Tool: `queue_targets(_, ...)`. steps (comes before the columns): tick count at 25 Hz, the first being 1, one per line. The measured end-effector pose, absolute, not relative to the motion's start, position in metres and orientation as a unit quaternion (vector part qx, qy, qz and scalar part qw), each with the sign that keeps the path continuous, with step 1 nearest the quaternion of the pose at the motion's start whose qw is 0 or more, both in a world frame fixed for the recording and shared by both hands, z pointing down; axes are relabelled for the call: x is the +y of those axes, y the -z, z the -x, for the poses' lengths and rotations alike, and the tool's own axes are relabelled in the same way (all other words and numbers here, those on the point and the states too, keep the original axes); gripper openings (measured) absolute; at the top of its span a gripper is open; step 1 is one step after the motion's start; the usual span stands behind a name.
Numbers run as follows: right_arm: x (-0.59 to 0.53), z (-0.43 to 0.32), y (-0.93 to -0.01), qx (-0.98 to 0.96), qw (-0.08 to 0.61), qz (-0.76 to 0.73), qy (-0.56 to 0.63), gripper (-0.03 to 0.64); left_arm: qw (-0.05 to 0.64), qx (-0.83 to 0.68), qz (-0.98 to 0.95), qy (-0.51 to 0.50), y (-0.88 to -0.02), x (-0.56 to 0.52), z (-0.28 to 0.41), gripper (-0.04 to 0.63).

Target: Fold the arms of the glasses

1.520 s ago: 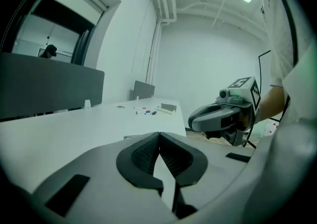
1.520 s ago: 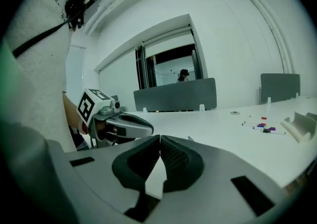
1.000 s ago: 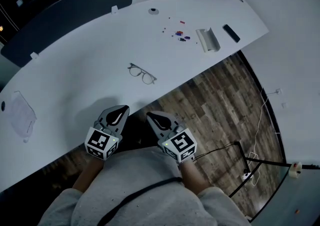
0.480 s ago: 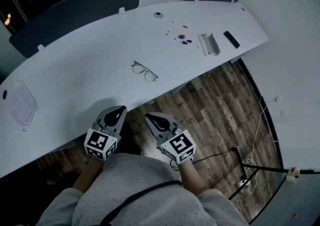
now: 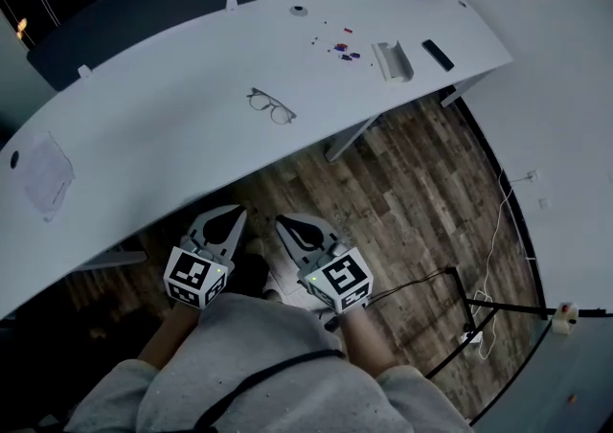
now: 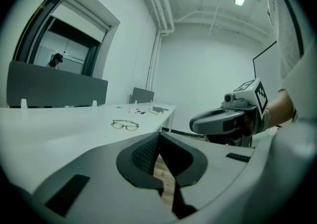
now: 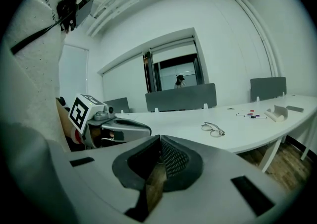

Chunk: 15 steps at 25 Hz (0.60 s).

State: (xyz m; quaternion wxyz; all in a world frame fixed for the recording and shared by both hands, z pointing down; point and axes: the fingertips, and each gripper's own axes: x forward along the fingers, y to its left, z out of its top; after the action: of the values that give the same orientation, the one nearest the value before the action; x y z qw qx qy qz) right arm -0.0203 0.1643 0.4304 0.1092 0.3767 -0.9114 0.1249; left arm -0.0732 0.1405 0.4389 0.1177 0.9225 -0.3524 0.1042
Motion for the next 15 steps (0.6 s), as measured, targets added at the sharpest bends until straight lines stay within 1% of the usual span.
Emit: queue_targets(15, 0.262, 0.021, -0.411, -0.903, 0.091, -0.406, -0.108, 0.020, 0.110, -0.362, -0.922, -0.084, -0.422, 0.244, 0.077, 0.015)
